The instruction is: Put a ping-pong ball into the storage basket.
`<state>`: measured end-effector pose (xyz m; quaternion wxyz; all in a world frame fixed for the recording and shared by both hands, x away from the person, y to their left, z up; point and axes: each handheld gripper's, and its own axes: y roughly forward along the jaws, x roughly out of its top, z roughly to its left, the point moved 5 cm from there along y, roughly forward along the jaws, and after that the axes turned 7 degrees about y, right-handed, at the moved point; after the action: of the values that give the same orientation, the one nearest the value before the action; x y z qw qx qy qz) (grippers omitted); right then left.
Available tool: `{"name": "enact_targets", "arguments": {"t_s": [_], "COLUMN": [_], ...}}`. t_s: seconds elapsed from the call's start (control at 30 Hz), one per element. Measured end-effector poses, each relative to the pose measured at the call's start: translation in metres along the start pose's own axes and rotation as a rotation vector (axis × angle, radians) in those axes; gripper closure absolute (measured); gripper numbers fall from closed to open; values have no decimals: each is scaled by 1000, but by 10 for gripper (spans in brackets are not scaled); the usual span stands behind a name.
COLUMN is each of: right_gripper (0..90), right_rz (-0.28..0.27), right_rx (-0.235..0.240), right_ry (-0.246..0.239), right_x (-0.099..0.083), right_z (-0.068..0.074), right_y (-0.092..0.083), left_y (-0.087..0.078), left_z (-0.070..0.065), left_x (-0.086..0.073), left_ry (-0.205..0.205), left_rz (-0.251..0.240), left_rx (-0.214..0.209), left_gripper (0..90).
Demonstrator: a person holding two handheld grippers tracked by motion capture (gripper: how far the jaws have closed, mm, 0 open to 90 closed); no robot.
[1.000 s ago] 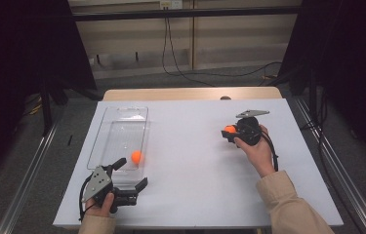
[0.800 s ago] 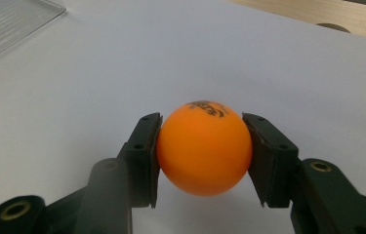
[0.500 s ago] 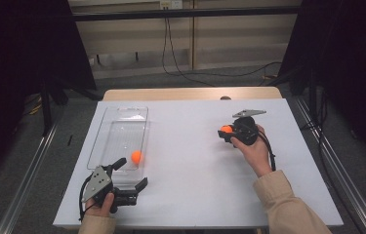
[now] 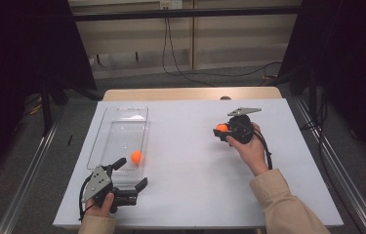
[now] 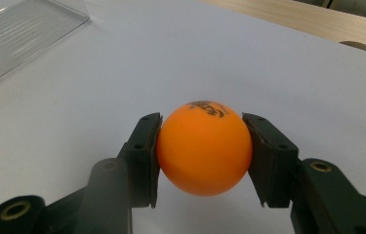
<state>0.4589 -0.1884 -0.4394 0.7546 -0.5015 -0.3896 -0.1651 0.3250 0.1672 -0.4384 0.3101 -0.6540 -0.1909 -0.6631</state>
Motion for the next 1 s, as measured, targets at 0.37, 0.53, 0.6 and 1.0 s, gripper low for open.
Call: {"name": "enact_targets", "arguments": {"t_s": [0.37,0.53,0.6,1.0], "right_gripper": [513,513,513,513], "right_rz": [1,-2,-5,-1], "right_rx": [20,32,40,56], "right_ry": [-10,-19,-21,-39], "right_x": [3,7,8,12], "right_z": [8,15,18,29], "right_y": [1,1,2,5], "left_y": [0,0,0,0], "left_z": [0,0,0,0], "left_x": [0,0,0,0], "left_ry": [4,1,3,2], "left_rz": [2,2,2,2], "left_rx": [-1,0,-1,0], "left_gripper": [10,10,10,10]}}
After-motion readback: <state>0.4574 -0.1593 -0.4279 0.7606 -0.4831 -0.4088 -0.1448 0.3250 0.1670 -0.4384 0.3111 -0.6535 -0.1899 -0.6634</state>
